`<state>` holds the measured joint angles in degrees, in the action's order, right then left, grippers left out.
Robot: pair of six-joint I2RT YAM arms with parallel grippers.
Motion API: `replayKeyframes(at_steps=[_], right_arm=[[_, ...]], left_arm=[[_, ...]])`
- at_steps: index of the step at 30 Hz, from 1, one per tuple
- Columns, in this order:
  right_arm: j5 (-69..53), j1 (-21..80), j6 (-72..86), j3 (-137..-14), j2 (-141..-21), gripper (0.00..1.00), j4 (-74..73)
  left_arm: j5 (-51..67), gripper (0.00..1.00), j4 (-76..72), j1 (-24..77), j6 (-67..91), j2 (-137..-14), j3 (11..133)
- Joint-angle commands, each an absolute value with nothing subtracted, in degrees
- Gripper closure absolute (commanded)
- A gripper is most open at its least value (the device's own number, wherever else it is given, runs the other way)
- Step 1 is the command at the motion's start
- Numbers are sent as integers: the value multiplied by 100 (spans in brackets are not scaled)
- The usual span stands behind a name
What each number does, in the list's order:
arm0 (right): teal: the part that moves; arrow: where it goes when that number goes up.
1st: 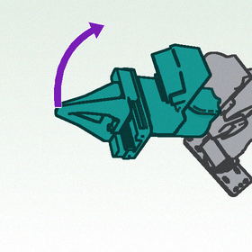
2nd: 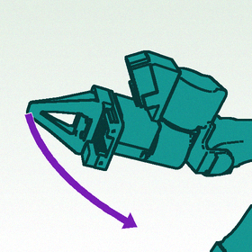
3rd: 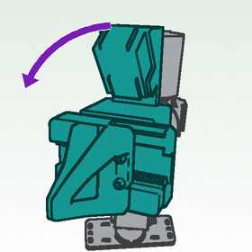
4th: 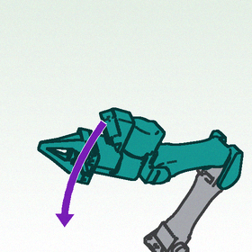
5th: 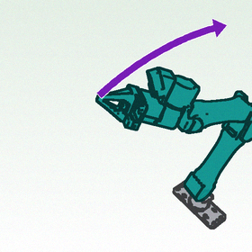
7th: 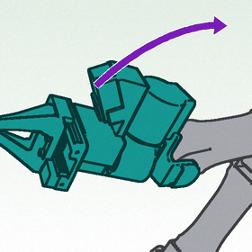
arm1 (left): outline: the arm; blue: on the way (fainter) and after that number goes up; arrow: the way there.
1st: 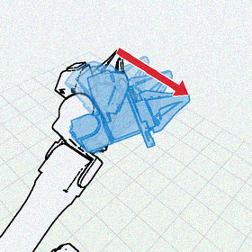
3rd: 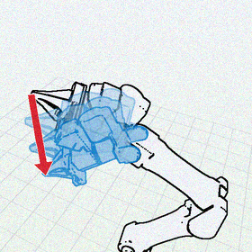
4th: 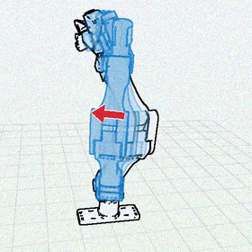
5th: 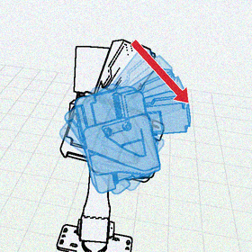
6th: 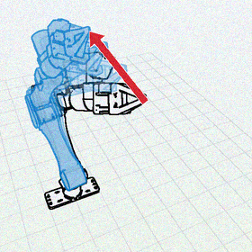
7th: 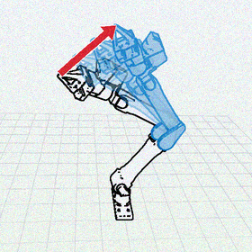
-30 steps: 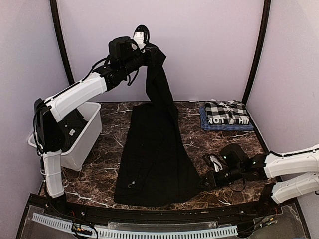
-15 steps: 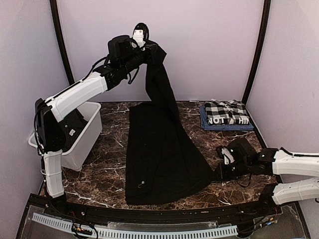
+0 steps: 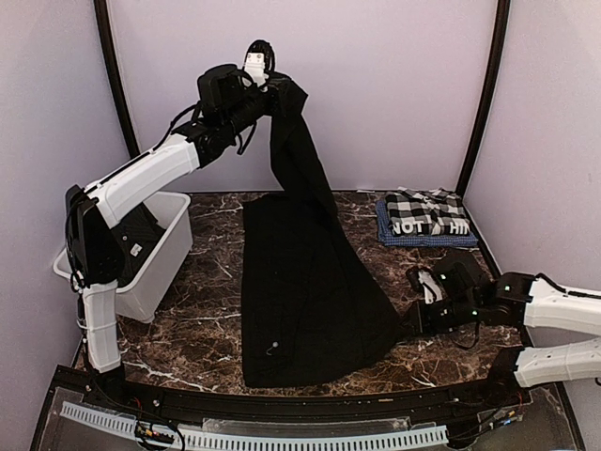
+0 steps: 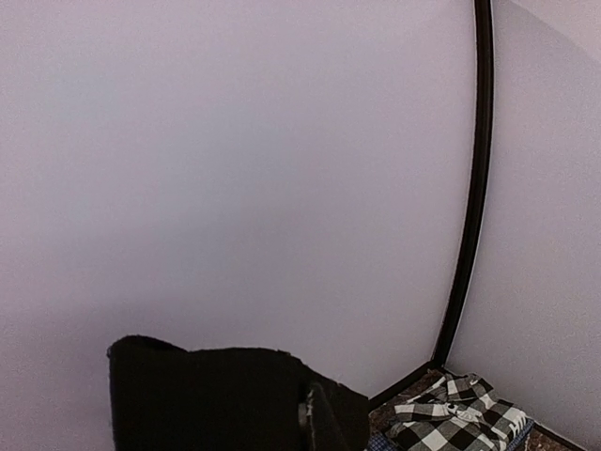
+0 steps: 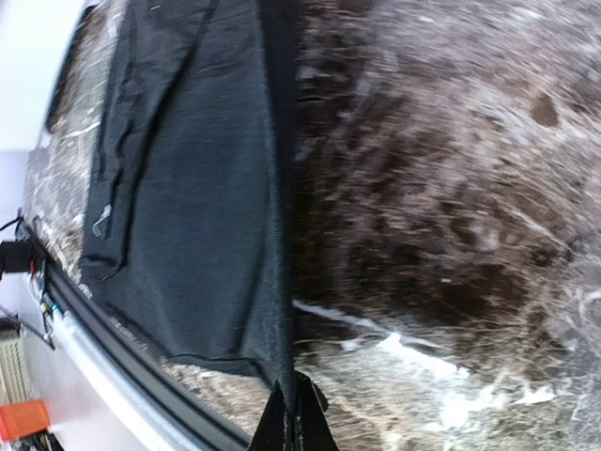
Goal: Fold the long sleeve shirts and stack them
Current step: Adjust the sleeve at the center of the board.
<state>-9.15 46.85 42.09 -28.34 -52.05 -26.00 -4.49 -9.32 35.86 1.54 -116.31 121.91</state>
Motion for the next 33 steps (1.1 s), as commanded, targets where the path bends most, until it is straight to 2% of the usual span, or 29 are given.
replayKeyframes(at_steps=[1, 8, 16, 19, 27, 30, 33], right_arm=[[-1058, 5008, 4077, -3100, -5390, 100, -2535], [-1046, 5430, 4047, -3327, -5794, 100, -2440], [-847, 5580, 4005, -3734, -6083, 100, -2570], [-868, 5585, 3958, -3881, -6231, 100, -2503], [-303, 5579, 4056, -4106, -6870, 100, -2353], [-270, 5575, 4023, -4234, -7139, 100, -2223], [-309, 5580, 3907, -4350, -7455, 100, -2171]], left_arm=[[160, 100, -1493, 3492, -307, -11418, 12389], [1110, 100, -2071, 3489, -517, -11004, 11653], [775, 100, -2715, 3489, -951, -10225, 10206], [1009, 100, -2692, 3489, -741, -9919, 9589], [3593, 100, -1187, 3548, 470, -9534, 8082], [3924, 100, -1031, 3824, 875, -9336, 7002], [3939, 98, -226, 4192, 799, -9312, 6510]])
